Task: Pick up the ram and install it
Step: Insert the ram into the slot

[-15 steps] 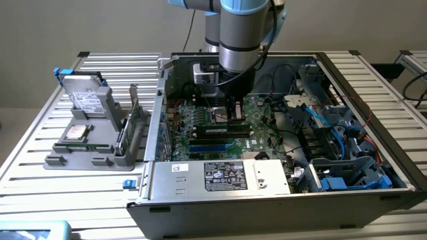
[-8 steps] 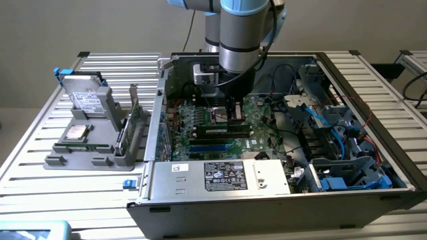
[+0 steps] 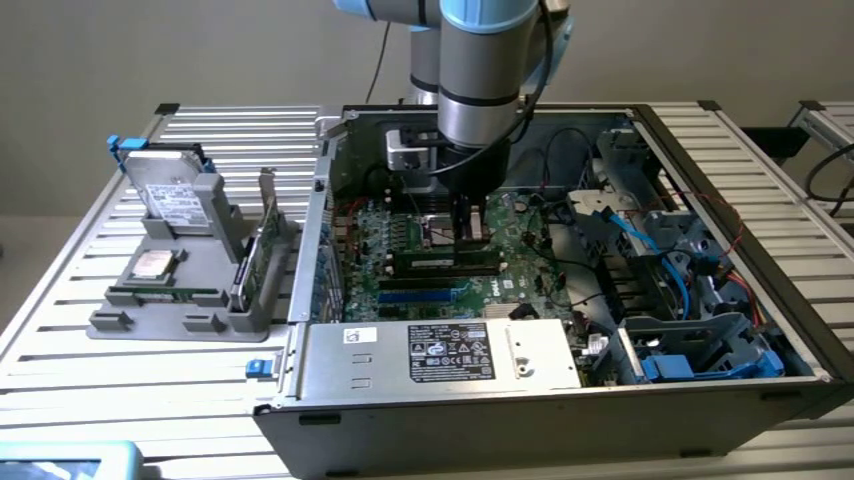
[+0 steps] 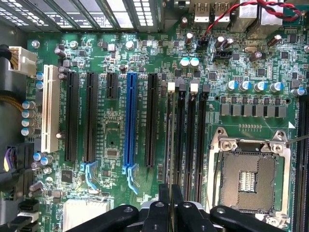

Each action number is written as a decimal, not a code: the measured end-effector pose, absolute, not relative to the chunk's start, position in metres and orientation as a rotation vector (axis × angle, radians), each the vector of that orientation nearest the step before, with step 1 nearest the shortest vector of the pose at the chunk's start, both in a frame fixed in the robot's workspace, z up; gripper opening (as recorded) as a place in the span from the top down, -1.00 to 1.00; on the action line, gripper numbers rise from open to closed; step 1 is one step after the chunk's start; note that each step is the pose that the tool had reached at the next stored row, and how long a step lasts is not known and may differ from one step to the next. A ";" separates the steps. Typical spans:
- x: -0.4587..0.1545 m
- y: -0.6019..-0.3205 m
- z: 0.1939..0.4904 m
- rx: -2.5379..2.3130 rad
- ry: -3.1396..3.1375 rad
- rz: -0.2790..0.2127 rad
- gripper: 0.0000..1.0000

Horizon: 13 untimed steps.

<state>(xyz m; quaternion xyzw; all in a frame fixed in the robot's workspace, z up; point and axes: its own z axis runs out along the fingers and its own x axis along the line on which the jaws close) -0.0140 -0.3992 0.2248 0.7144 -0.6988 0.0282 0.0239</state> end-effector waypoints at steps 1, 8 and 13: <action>-0.014 -0.399 0.225 2.211 -2.162 0.087 0.73; -0.014 -0.399 0.223 2.211 -2.162 0.087 0.73; -0.014 -0.399 0.223 2.212 -2.162 0.087 0.57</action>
